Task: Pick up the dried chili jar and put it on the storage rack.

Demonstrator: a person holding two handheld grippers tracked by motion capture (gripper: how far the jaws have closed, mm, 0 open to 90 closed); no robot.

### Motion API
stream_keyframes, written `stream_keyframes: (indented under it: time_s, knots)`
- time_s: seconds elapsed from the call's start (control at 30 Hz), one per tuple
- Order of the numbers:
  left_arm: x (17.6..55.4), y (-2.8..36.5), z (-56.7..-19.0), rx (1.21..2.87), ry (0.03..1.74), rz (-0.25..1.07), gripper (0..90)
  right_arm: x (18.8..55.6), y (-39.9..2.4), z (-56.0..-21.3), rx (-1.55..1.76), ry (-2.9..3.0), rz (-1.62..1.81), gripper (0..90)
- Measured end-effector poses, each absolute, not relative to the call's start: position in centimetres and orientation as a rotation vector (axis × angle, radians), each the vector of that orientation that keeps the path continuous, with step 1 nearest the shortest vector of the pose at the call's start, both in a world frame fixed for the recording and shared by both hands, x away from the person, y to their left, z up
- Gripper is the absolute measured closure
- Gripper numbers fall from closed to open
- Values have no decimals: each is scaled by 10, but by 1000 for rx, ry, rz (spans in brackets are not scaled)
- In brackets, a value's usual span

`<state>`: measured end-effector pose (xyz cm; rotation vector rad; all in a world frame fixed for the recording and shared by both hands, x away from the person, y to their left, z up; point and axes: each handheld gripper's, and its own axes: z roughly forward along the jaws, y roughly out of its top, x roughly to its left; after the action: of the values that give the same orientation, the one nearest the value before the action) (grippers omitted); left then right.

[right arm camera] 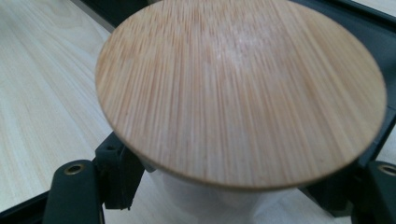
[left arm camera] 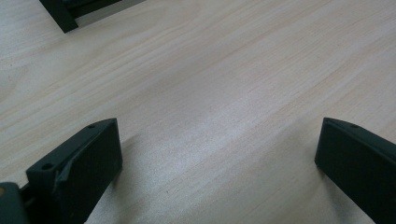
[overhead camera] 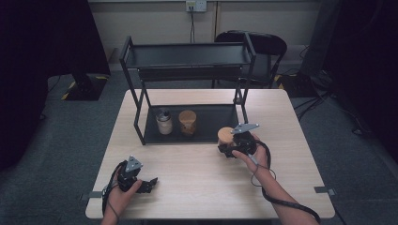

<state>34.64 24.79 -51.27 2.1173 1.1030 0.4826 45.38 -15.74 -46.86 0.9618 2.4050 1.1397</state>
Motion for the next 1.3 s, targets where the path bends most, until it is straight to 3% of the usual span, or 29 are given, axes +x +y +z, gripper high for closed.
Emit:
stream_keyframes:
  time_s: [1.3]
  knots:
    - [346, 248, -513, 2117, 1103, 483, 1, 490, -128, -462, 989, 2391, 1105, 253]
